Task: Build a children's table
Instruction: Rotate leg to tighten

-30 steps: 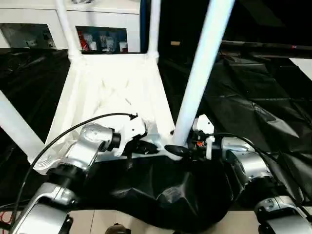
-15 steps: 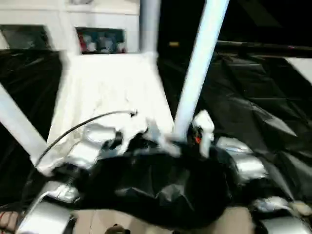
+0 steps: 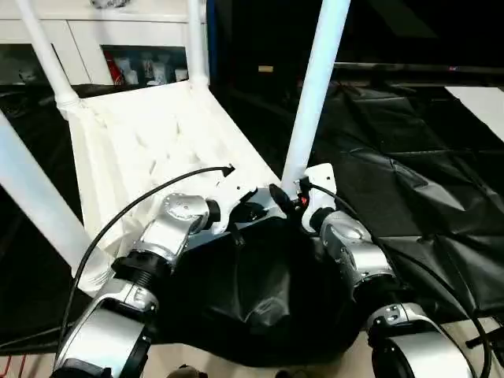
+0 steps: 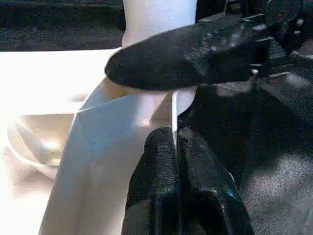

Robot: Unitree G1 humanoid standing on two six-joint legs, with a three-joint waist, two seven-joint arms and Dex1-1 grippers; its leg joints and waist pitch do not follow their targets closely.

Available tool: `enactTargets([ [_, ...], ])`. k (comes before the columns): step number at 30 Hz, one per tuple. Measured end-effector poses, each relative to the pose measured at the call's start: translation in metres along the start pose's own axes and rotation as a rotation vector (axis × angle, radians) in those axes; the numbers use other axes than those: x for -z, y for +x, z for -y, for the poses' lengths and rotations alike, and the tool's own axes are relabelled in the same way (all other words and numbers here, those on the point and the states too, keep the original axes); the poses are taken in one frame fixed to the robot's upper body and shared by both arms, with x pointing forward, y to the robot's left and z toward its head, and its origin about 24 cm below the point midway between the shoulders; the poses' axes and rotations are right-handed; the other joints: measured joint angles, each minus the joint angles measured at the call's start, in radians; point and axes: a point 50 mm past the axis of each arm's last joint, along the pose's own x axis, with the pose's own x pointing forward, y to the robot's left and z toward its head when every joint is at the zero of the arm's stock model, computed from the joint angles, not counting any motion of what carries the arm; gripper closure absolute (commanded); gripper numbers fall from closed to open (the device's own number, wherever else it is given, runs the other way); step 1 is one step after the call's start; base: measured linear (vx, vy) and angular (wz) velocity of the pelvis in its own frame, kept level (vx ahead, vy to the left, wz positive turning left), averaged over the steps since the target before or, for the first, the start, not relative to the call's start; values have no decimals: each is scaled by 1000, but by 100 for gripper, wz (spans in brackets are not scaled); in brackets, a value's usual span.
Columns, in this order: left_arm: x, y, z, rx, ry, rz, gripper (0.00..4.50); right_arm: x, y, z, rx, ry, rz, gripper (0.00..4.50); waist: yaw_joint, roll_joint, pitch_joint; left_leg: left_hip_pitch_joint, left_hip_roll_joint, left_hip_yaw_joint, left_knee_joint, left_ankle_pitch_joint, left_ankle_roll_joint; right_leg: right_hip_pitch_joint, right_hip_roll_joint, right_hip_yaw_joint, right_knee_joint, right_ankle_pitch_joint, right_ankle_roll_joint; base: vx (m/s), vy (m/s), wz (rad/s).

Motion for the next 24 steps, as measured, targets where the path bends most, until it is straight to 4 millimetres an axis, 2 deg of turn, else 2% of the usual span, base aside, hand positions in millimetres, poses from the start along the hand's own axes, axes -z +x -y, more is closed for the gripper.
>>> enactTargets([
  [3,1,-4,0,30,14,-1,450,0,-3,1,-64,-43,-9,70,1,0,0,-1,0,0,0,0,0,-1,0,0,0,0,0,0,0,0],
  [9,8,-20,2,139,44,-8,450,2,-15,2,-295,-146,-56,70,12,0,0,-2,0,0,0,0,0,-1,0,0,-1,3,-5,0,0,0],
  [13,10,-25,5,217,65,-26,450,3,-29,7,-445,-190,-92,70,35,0,0,-2,0,0,1,0,0,-1,0,0,-1,3,-5,0,0,0],
  [17,11,-35,6,279,88,-47,450,2,-39,8,-576,-219,-135,70,44,0,0,-2,0,0,2,0,0,0,0,0,0,2,-3,0,0,0],
  [24,15,-44,8,341,91,-67,450,3,-45,6,-657,-194,-142,127,53,0,0,-2,0,0,2,0,0,0,0,0,0,0,-1,0,0,0],
])
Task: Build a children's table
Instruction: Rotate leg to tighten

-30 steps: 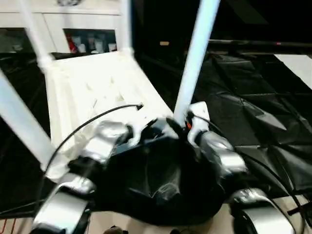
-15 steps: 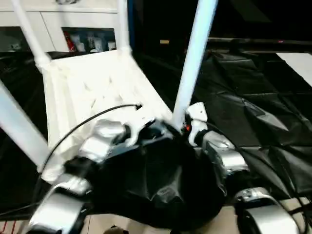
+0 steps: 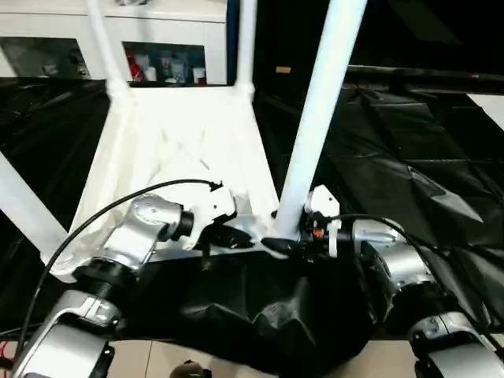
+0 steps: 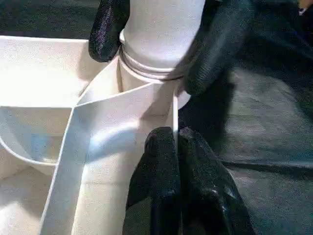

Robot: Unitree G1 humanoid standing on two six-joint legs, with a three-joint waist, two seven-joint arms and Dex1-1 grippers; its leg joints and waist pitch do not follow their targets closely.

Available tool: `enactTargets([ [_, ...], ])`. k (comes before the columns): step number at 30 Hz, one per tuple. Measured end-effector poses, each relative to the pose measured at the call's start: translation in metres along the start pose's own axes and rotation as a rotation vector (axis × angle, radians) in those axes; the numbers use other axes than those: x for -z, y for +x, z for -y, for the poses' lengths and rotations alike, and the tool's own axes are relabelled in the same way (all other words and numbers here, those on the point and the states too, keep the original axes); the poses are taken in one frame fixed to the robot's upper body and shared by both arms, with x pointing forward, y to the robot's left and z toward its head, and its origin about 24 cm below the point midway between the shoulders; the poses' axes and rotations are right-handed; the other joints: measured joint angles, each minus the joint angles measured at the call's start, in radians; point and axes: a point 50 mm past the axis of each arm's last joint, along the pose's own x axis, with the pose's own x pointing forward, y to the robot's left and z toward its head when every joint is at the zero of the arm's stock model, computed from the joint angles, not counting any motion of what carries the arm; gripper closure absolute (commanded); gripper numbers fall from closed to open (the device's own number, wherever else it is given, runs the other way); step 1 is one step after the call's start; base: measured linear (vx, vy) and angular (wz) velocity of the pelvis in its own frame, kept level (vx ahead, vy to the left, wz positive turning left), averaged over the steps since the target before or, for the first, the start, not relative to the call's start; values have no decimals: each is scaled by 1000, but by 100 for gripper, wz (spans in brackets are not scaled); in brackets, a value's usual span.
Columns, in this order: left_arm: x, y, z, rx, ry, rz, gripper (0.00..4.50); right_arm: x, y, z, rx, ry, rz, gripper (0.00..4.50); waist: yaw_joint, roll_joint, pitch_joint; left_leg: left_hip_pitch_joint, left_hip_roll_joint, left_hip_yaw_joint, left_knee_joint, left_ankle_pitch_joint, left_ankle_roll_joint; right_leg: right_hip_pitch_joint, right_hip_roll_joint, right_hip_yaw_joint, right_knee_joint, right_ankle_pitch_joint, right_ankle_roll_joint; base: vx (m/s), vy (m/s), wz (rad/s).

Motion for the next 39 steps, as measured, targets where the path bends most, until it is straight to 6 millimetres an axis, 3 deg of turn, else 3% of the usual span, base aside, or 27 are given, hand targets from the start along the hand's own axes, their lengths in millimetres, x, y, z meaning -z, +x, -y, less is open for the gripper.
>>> enactTargets([
  [6,0,-1,3,23,-10,-2,450,1,1,-4,-27,18,0,180,3,0,0,0,0,0,0,0,0,0,0,0,0,0,0,0,0,0],
  [11,0,3,3,3,-24,11,450,1,3,-4,-3,43,8,188,5,0,0,1,0,0,1,0,0,1,0,0,0,0,1,0,0,0],
  [13,-1,8,0,-50,-46,32,450,2,4,0,81,74,24,188,1,0,0,1,0,0,3,0,0,2,0,0,1,0,1,0,0,0],
  [21,-11,30,-17,-263,-136,62,450,-1,25,18,513,203,98,189,-43,0,0,2,0,-1,6,1,0,2,-1,0,-2,-1,2,0,0,0],
  [24,-19,42,-22,-349,-158,63,450,-5,33,26,678,237,99,189,-49,0,0,1,0,-1,7,0,0,2,-1,0,-2,-1,2,0,0,0],
  [27,-21,46,-22,-376,-157,70,450,-7,35,28,730,217,108,189,-48,0,0,0,-1,-1,6,0,0,1,-1,1,-2,-1,1,0,0,0],
  [28,-22,46,-22,-377,-156,71,450,-7,36,28,732,208,111,133,-48,0,0,0,-1,-1,5,0,1,1,-1,1,-2,-1,1,0,0,0],
  [29,-22,46,-22,-375,-153,73,450,-7,36,28,731,204,116,119,-48,0,0,0,-1,-1,4,-1,1,1,-1,1,-1,0,1,0,0,0],
  [32,-22,46,-22,-367,-148,75,450,-8,37,27,708,202,127,113,-48,0,0,1,0,-1,0,-1,1,0,0,0,0,0,0,0,0,0],
  [33,-22,45,-22,-362,-146,75,450,-9,37,27,701,201,130,83,-48,0,0,1,0,-1,-1,-1,1,0,0,0,0,0,0,0,0,0],
  [39,-17,35,-19,-302,-110,76,450,-6,28,23,536,133,109,71,-50,0,0,0,0,0,-2,-1,1,-1,0,0,-1,2,-3,0,0,0],
])
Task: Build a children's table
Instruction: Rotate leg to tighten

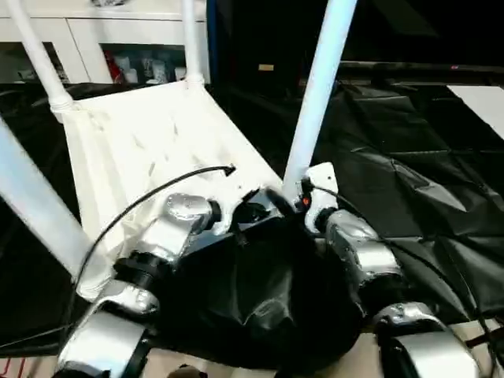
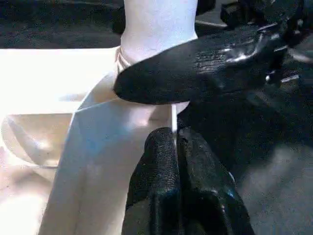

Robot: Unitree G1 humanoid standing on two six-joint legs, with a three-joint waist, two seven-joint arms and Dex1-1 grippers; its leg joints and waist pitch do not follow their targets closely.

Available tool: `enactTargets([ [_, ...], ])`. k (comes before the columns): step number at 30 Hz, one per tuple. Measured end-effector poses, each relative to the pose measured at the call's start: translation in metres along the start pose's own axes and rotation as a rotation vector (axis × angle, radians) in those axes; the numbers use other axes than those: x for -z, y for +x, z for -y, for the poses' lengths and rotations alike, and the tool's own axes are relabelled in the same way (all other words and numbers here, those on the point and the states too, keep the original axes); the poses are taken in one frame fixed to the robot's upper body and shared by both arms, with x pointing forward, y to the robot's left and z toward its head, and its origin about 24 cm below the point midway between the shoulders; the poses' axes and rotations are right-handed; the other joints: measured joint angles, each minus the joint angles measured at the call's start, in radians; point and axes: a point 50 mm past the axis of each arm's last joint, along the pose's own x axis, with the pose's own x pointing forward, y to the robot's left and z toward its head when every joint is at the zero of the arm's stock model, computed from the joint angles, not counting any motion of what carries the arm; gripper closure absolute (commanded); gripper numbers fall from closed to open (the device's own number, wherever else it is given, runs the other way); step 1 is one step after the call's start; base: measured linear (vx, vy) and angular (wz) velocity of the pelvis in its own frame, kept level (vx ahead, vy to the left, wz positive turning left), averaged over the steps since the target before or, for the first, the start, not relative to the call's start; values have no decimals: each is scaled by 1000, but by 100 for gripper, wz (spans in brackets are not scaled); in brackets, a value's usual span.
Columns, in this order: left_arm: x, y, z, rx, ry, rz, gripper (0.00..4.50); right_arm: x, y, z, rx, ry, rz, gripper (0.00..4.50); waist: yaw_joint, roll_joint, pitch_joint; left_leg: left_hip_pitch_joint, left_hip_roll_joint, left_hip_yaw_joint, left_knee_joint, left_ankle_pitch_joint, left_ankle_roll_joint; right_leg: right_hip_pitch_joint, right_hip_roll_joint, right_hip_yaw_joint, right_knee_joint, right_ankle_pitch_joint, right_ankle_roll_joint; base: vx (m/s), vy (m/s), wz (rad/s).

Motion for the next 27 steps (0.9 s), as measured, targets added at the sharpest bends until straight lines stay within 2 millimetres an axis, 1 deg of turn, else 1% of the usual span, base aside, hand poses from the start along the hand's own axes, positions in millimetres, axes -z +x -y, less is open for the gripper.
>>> enactTargets([
  [2,4,-8,1,54,13,3,450,2,-8,0,-112,-36,-23,71,4,0,0,0,0,0,0,0,0,0,0,0,0,-1,1,0,0,0],
  [4,6,-12,3,94,24,1,450,2,-12,-1,-172,-49,-32,71,7,0,0,0,0,0,0,0,0,0,0,0,0,-2,4,0,0,0],
  [7,10,-19,5,146,39,-4,450,3,-19,-1,-279,-81,-60,71,15,0,0,0,0,0,2,0,0,0,0,0,0,-2,4,0,0,0],
  [11,13,-27,7,212,60,-15,450,2,-31,-1,-424,-114,-104,71,32,-1,0,0,0,0,3,0,0,1,0,0,0,-2,4,0,0,0],
  [13,14,-30,8,240,61,-17,450,3,-34,-2,-470,-112,-108,95,36,-1,1,0,0,0,3,0,0,1,0,0,0,-2,4,0,0,0],
  [16,17,-36,11,287,64,-25,450,3,-37,-5,-536,-113,-127,106,41,-1,1,-1,0,0,2,0,0,1,0,0,0,-2,4,0,0,0],
  [18,18,-39,11,310,59,-35,450,3,-39,-7,-567,-107,-131,136,43,-1,1,0,0,0,3,0,0,1,0,0,0,-2,4,0,0,0],
  [19,19,-41,11,320,57,-41,450,3,-39,-8,-576,-106,-133,136,43,-1,1,0,0,0,3,0,0,1,0,0,0,-2,4,0,0,0],
  [21,20,-43,12,338,51,-47,450,3,-39,-10,-592,-100,-137,154,45,-1,1,0,0,0,3,0,0,1,0,0,0,-2,4,0,0,0],
  [22,20,-44,12,343,42,-49,450,3,-39,-11,-600,-95,-139,154,45,-1,1,-1,0,0,3,0,0,1,0,0,0,-2,4,0,0,0],
  [23,20,-45,13,351,38,-52,450,4,-40,-12,-610,-86,-137,169,45,-1,1,0,0,0,3,0,0,1,0,0,0,-2,4,0,0,0],
  [24,21,-45,14,357,32,-51,450,4,-41,-13,-614,-81,-134,169,46,-1,1,-1,0,0,3,0,0,1,0,0,0,-2,4,0,0,0],
  [25,21,-45,14,360,30,-51,450,5,-41,-13,-616,-78,-133,182,46,-1,1,0,0,0,3,0,0,1,0,0,0,-2,4,0,0,0],
  [27,21,-44,14,354,30,-50,450,5,-41,-13,-614,-76,-134,186,46,-1,1,0,0,0,3,0,0,1,0,0,0,-2,4,0,0,0],
])
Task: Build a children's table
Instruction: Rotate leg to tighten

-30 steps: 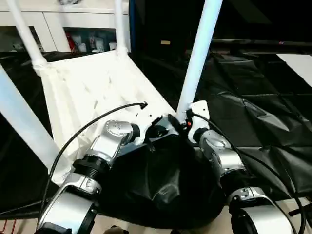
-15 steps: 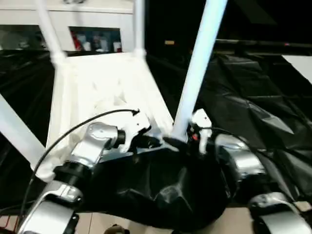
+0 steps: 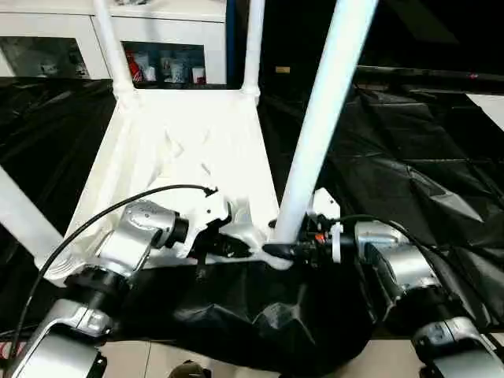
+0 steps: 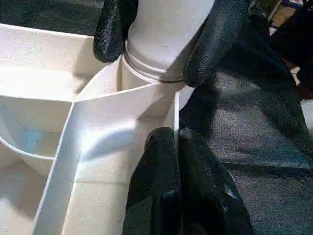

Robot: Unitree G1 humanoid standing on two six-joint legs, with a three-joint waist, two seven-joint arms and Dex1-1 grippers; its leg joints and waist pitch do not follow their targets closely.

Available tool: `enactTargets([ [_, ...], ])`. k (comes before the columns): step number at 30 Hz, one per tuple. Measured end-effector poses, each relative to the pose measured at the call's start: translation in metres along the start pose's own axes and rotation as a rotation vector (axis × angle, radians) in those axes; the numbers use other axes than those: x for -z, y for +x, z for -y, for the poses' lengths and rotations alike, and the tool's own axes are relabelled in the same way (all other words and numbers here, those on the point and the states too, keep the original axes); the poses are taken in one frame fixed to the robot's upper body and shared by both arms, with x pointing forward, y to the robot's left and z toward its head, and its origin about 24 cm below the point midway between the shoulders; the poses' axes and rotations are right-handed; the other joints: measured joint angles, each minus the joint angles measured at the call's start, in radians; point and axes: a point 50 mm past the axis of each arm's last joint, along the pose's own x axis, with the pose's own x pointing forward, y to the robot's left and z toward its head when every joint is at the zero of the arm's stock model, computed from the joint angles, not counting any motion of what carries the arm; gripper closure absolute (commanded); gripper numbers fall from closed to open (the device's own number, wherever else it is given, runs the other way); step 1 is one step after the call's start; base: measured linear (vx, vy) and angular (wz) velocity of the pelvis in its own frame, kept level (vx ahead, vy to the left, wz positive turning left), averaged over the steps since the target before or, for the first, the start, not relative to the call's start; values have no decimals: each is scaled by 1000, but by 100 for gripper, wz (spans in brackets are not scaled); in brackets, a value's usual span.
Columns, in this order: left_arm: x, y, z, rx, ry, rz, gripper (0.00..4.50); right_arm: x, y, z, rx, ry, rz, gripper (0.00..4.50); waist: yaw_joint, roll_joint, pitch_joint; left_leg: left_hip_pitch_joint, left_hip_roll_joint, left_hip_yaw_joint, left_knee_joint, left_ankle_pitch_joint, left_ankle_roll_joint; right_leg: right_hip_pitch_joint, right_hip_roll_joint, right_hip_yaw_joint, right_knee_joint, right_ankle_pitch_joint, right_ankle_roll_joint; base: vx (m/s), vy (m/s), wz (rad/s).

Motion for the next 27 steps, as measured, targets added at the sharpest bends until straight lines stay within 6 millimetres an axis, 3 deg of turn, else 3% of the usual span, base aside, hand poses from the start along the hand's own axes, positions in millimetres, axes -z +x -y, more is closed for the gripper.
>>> enactTargets([
  [4,-1,7,-4,-65,-14,22,450,2,-1,6,102,33,19,191,-1,0,0,1,0,0,2,0,0,2,0,0,1,0,0,0,0,0],
  [11,-18,31,-28,-321,-67,40,450,-7,21,34,586,128,100,193,-42,-1,0,1,0,-1,6,1,-1,1,-1,0,-2,-1,1,0,0,0],
  [15,-24,42,-33,-395,-88,55,450,-11,28,41,739,171,120,194,-44,0,0,0,0,-1,6,1,-1,1,-1,0,-2,0,1,0,0,0],
  [17,-26,44,-35,-416,-93,60,450,-14,31,43,779,166,127,194,-45,0,0,0,-1,-1,4,1,-1,1,-1,0,-2,0,0,0,0,0],
  [20,-26,44,-35,-418,-89,63,450,-13,32,43,781,148,136,124,-44,1,0,1,-1,-1,2,1,-1,1,-1,0,1,1,0,0,0,0],
  [27,-26,42,-35,-410,-68,63,450,-12,32,40,726,85,128,79,-42,1,-1,1,0,-1,-1,1,-1,-1,0,-1,1,1,0,0,0,0],
])
